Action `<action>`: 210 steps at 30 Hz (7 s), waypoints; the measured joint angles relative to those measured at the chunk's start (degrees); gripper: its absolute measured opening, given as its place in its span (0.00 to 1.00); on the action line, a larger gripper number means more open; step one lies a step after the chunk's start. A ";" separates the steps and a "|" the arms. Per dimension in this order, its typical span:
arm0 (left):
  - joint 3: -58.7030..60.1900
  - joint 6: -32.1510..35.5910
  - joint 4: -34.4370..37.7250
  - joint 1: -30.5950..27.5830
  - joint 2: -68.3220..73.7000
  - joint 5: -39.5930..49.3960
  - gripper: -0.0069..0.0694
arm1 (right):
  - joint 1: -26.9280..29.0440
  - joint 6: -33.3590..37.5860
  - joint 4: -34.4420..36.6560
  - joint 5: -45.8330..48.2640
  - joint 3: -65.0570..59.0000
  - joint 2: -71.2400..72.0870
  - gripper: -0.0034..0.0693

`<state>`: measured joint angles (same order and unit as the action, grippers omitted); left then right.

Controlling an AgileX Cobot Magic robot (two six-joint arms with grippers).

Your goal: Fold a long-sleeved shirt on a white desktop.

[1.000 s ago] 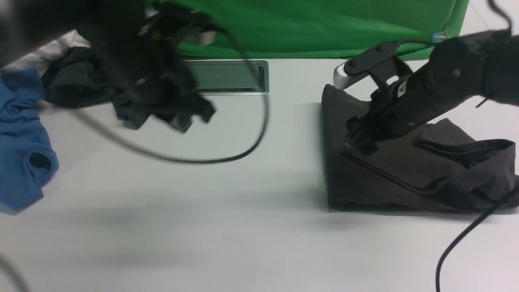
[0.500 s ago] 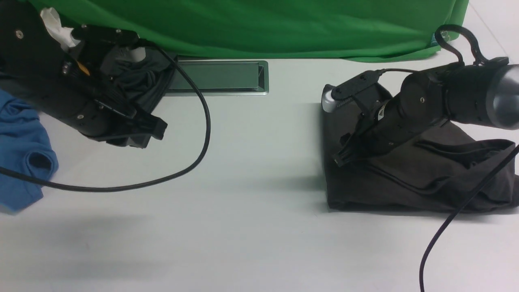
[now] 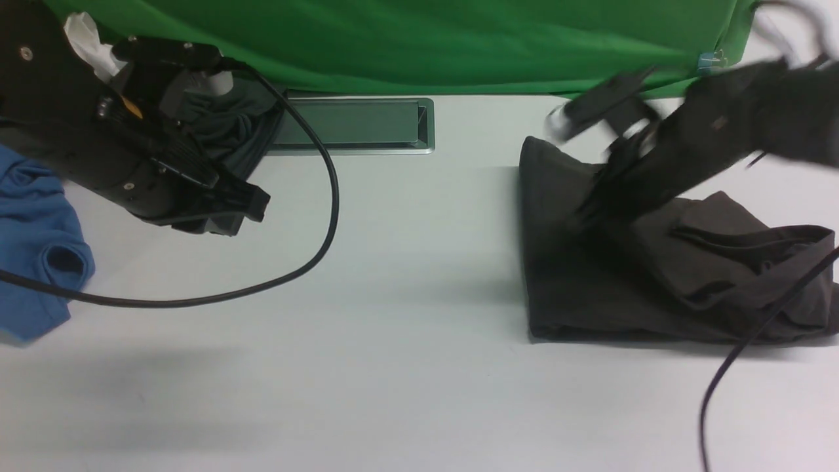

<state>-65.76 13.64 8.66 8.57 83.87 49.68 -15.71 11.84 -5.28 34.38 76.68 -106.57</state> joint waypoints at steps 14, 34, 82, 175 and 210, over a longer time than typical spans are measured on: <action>0.00 0.00 1.01 0.00 0.00 -0.61 0.14 | 15.69 -0.57 -1.19 3.11 8.90 4.77 0.10; 0.00 1.07 1.70 0.00 0.00 -0.21 0.14 | -4.18 3.08 11.27 4.53 2.70 -3.54 0.11; 0.00 1.72 1.70 0.00 0.00 -1.28 0.14 | 20.09 9.39 15.49 13.92 9.14 -7.23 0.07; 0.06 4.46 6.19 0.00 -0.02 -1.60 0.14 | 26.26 11.96 4.47 -15.05 9.62 -9.41 0.24; 0.41 1.25 6.61 0.00 -11.80 2.13 0.18 | 4.01 0.83 13.27 5.08 -3.55 -7.00 0.09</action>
<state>-65.35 14.90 15.27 8.57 72.06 51.81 -11.70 12.67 7.99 39.46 73.12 -113.57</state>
